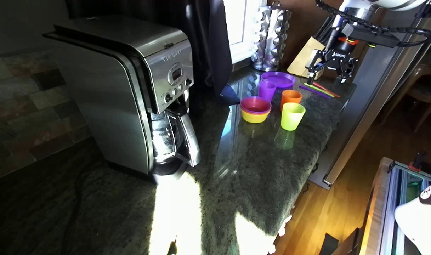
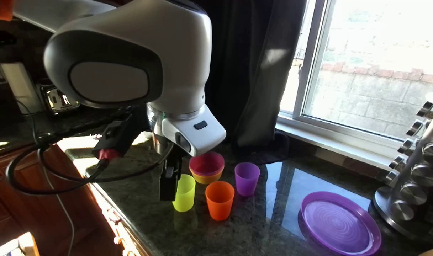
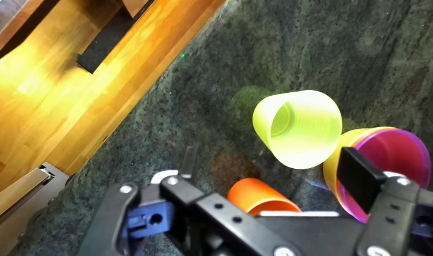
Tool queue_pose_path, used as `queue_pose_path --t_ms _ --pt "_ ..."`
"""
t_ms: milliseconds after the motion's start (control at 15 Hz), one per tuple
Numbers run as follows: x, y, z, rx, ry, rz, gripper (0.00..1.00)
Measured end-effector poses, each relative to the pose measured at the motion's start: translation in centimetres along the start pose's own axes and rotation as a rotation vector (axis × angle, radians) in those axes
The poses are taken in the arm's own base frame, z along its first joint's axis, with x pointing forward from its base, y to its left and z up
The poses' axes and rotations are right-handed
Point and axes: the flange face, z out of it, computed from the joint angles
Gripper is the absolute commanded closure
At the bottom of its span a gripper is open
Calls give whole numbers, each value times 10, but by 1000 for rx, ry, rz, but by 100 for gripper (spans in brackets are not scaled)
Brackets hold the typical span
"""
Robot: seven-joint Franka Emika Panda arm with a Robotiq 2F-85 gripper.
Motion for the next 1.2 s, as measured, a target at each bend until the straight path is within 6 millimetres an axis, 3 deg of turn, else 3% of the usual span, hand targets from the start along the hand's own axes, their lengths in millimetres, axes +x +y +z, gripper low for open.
queue_pose_path --t_ms 267,733,1200 --pt "6 0 -3 -1 0 36 0" --pt "81 34 -17 19 -146 233 0" --pt "161 25 31 52 -255 348 0"
